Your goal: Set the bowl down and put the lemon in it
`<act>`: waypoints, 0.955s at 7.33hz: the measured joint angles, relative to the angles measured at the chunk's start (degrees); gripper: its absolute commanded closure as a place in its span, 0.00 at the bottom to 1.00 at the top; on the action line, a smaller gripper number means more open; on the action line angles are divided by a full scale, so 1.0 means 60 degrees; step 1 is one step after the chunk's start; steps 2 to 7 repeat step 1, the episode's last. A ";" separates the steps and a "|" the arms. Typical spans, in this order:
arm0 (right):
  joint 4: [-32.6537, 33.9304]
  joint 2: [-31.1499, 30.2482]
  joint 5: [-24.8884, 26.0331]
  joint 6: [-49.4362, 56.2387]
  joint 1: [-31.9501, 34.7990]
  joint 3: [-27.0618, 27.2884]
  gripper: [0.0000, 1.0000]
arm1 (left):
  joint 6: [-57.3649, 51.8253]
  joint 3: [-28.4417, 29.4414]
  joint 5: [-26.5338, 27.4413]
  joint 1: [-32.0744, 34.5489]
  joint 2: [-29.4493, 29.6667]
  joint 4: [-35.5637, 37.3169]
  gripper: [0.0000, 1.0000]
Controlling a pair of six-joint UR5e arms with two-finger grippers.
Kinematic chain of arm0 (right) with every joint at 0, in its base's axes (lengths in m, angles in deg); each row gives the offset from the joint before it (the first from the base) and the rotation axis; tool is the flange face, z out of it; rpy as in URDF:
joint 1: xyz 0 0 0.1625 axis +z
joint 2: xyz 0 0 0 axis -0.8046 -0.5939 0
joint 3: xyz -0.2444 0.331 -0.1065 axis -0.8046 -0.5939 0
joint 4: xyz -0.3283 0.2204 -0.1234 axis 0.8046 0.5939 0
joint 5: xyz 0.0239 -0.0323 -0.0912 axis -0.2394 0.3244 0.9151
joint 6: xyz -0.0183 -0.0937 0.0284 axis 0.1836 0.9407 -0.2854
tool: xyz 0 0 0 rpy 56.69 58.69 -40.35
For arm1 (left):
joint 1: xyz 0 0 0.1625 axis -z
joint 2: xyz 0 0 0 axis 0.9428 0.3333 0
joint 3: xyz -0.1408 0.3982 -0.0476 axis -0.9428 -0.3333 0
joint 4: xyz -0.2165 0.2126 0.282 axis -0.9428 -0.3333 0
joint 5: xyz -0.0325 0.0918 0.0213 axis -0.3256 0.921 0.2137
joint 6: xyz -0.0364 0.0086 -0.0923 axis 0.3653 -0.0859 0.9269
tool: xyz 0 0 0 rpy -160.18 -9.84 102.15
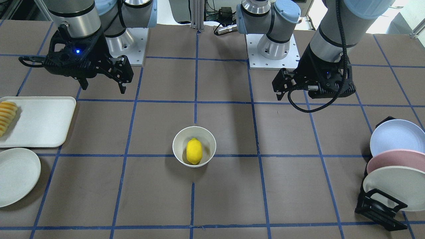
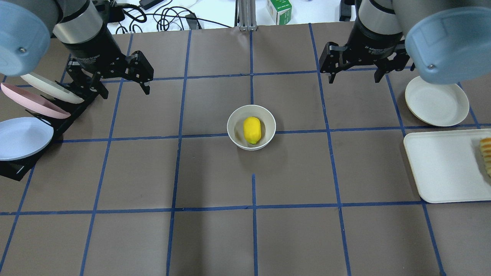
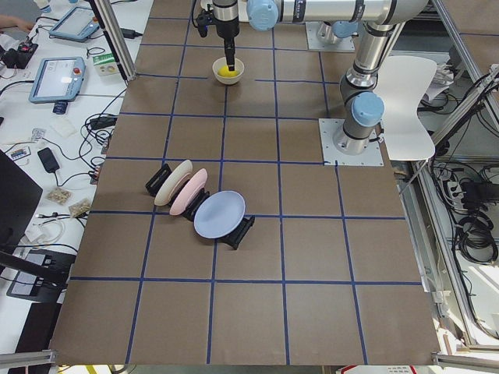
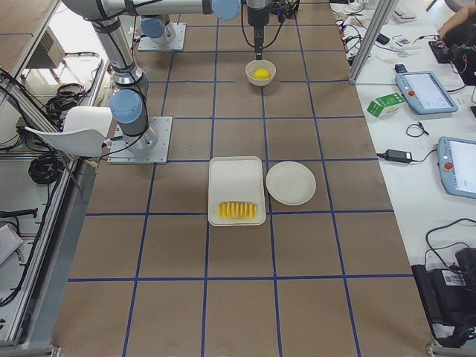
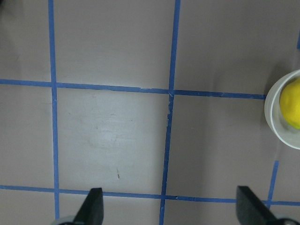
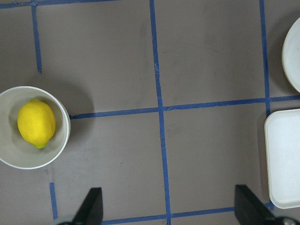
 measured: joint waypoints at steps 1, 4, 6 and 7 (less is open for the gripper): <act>0.0001 -0.0003 0.0002 -0.0003 0.0016 0.0008 0.00 | 0.0000 -0.0021 0.0000 0.0006 -0.0064 -0.0036 0.00; 0.0001 -0.0003 0.0002 -0.0003 0.0016 0.0008 0.00 | 0.0000 -0.0021 0.0000 0.0006 -0.0064 -0.0036 0.00; 0.0001 -0.0003 0.0002 -0.0003 0.0016 0.0008 0.00 | 0.0000 -0.0021 0.0000 0.0006 -0.0064 -0.0036 0.00; 0.0001 -0.0003 0.0002 -0.0003 0.0016 0.0008 0.00 | 0.0000 -0.0021 0.0000 0.0006 -0.0064 -0.0036 0.00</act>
